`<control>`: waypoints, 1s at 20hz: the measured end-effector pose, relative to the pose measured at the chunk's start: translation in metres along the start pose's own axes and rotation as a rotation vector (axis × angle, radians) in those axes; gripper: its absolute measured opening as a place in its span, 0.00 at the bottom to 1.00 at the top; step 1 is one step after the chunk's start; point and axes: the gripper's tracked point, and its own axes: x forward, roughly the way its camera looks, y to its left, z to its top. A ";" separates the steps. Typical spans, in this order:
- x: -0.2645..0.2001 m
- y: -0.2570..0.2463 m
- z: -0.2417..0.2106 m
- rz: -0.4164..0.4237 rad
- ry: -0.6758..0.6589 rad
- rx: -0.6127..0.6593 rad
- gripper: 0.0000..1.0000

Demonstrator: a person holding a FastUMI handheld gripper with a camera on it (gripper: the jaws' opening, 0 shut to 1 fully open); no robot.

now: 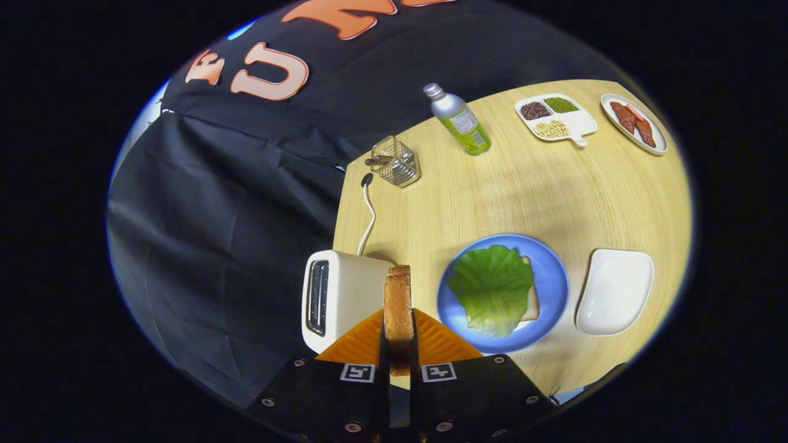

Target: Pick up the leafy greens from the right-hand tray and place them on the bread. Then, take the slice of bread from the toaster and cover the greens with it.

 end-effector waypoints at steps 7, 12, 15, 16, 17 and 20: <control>0.030 -0.051 -0.011 -0.015 0.040 0.028 0.13; 0.053 -0.076 -0.022 0.004 0.070 0.092 0.13; 0.056 -0.090 -0.020 -0.028 0.057 0.081 0.15; 0.058 -0.095 -0.020 -0.040 0.061 0.081 0.16; 0.057 -0.098 -0.021 -0.049 0.074 0.093 0.19; 0.055 -0.109 -0.014 -0.082 0.056 0.120 0.39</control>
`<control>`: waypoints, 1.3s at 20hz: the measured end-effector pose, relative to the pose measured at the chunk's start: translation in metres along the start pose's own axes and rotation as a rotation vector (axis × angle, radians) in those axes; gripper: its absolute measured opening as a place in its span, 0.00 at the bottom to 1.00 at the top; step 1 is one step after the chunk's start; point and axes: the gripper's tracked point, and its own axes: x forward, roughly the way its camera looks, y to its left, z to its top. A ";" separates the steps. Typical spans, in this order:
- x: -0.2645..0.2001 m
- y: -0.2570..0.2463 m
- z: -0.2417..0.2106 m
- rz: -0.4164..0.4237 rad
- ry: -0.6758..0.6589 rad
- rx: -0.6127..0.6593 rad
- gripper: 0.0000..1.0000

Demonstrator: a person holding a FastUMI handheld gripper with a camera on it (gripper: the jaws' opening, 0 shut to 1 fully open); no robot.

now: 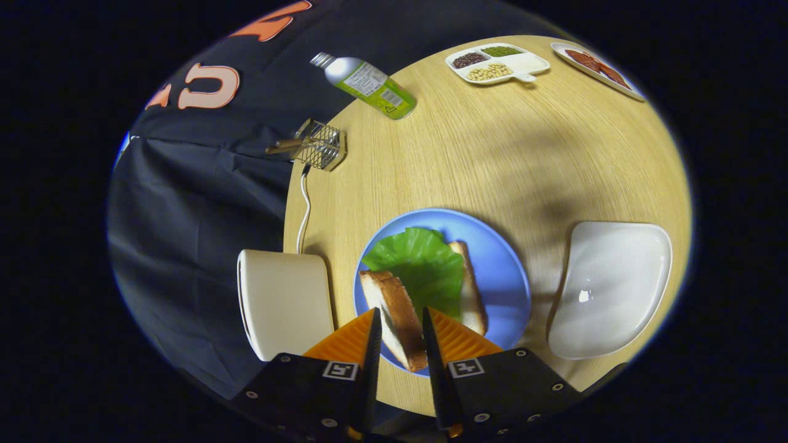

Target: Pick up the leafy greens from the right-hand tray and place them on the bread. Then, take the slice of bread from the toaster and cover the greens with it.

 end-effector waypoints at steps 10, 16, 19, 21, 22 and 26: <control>-0.086 0.006 0.068 -0.081 -0.248 -0.130 0.90; -0.190 0.046 0.107 -0.103 -0.470 -0.273 0.94; -0.243 0.071 0.122 -0.095 -0.585 -0.346 0.96; -0.284 0.088 0.134 -0.095 -0.691 -0.418 0.96; -0.302 0.092 0.141 -0.110 -0.743 -0.448 0.96; -0.356 0.096 0.159 -0.235 -0.959 -0.579 0.96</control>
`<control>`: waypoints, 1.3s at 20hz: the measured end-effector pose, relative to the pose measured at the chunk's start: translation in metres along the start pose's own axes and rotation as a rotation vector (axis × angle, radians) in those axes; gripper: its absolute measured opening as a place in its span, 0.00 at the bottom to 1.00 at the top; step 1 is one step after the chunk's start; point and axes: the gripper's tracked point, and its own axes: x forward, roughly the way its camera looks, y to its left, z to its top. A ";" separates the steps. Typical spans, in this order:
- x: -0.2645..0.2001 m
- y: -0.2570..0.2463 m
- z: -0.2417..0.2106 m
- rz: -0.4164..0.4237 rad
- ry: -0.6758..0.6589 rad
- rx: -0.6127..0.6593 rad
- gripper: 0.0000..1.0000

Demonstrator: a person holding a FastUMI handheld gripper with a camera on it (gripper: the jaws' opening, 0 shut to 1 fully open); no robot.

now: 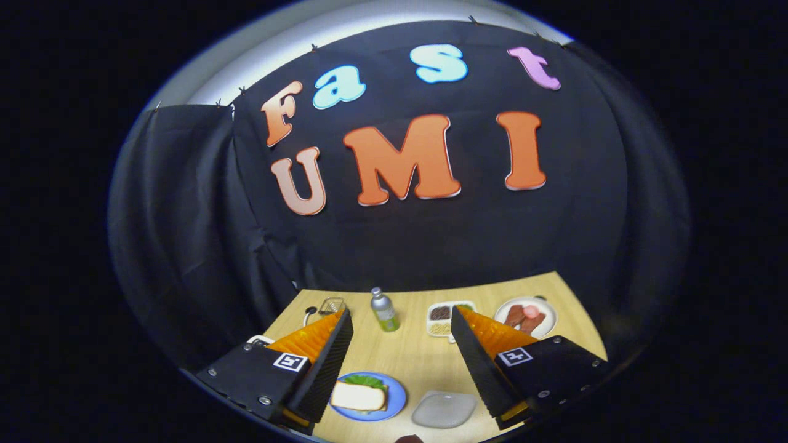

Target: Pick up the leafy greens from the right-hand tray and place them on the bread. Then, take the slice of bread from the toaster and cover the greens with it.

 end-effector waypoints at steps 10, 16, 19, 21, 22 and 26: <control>-0.065 -0.008 0.101 -0.108 -0.309 -0.142 0.98; -0.088 -0.011 0.136 -0.130 -0.447 -0.152 0.98; -0.090 -0.014 0.137 -0.141 -0.449 -0.154 0.98; -0.094 -0.017 0.139 -0.146 -0.453 -0.160 0.98; -0.097 -0.018 0.141 -0.150 -0.463 -0.169 0.98; -0.103 -0.019 0.149 -0.159 -0.498 -0.181 0.98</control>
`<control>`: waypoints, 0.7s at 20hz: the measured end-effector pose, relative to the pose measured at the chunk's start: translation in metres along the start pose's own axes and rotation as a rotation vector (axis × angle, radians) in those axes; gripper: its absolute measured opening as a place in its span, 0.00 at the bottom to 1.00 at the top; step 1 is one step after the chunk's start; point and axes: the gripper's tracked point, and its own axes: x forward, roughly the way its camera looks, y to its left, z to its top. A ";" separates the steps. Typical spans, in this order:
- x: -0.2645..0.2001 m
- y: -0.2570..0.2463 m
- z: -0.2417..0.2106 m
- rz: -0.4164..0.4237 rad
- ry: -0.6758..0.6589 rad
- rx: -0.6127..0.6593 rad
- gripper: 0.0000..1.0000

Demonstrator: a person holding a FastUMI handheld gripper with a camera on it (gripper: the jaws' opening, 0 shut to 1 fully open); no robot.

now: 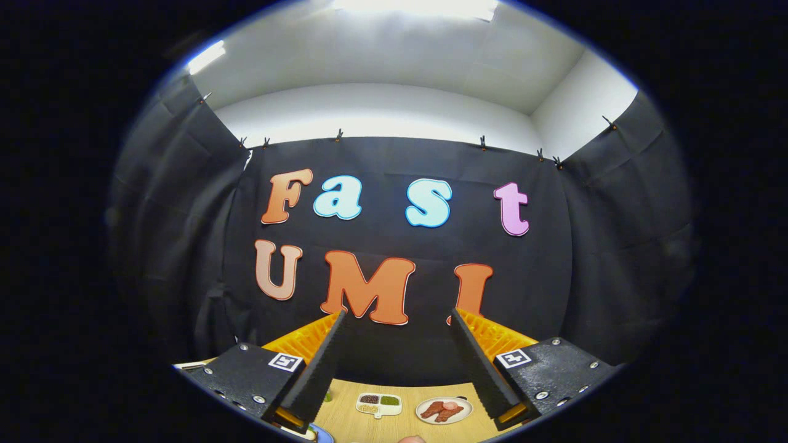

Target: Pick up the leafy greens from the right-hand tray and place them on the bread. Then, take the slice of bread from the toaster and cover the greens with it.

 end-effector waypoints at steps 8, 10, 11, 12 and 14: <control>-0.006 0.011 -0.006 0.036 0.008 0.031 0.99; -0.007 0.013 -0.008 0.040 0.014 0.036 0.99; -0.007 0.012 -0.009 0.036 0.013 0.034 0.99; -0.008 0.010 -0.009 0.029 0.011 0.033 0.99; -0.008 0.008 -0.011 0.022 0.018 0.036 0.99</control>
